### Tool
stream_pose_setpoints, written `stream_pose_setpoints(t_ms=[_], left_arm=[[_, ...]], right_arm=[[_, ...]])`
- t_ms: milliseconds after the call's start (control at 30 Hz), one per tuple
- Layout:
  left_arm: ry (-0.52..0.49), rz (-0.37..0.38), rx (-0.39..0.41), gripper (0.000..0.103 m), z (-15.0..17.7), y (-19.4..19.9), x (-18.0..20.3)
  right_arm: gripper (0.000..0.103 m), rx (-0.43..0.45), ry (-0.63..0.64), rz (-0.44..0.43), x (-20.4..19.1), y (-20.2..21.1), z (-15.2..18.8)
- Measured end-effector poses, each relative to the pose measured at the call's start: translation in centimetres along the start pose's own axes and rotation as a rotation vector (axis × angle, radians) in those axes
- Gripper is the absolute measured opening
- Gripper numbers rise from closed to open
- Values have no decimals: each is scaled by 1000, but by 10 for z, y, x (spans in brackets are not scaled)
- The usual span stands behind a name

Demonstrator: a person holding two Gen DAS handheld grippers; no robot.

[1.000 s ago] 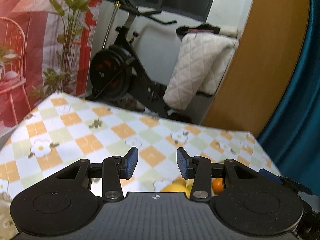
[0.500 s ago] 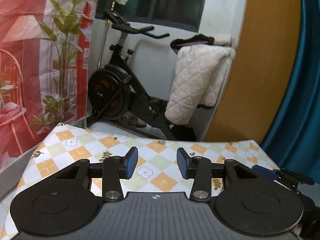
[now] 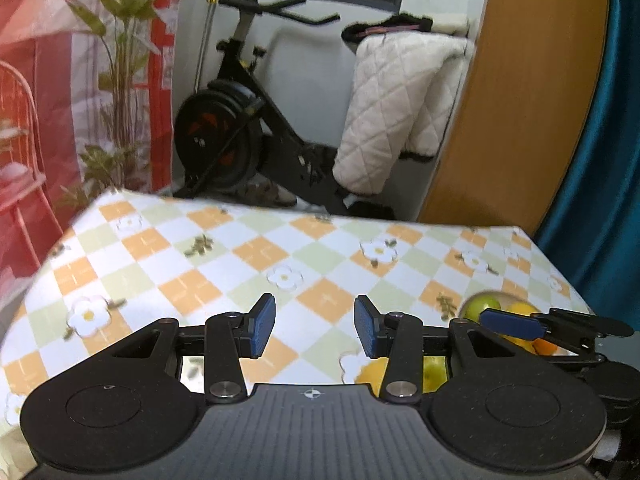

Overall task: Organize fruits
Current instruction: 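Raise the left tool and move it toward the yellow lemon, then position the left tool fingers around the yellow lemon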

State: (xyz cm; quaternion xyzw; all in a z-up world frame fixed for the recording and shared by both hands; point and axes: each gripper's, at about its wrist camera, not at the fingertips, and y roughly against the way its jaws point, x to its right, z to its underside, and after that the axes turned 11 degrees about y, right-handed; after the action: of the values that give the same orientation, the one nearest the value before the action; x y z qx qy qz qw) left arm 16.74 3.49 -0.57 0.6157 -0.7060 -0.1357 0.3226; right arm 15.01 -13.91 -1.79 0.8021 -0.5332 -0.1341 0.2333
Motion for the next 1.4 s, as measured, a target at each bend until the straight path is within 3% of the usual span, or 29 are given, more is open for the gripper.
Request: stream_pose_setpoints(t_ms=[333, 633, 1000, 1400], left_arm=[[1, 67, -122, 46, 17, -17, -3], [-8, 71, -192, 46, 24, -30, -6], [-36, 74, -212, 46, 24, -46, 1], [-18, 165, -262, 46, 28, -59, 5]], right_arm=[[46, -151, 10, 9, -17, -14, 35], [45, -168, 34, -30, -23, -22, 33], [39, -176, 62, -54, -26, -29, 33], [40, -195, 34, -79, -25, -38, 39]])
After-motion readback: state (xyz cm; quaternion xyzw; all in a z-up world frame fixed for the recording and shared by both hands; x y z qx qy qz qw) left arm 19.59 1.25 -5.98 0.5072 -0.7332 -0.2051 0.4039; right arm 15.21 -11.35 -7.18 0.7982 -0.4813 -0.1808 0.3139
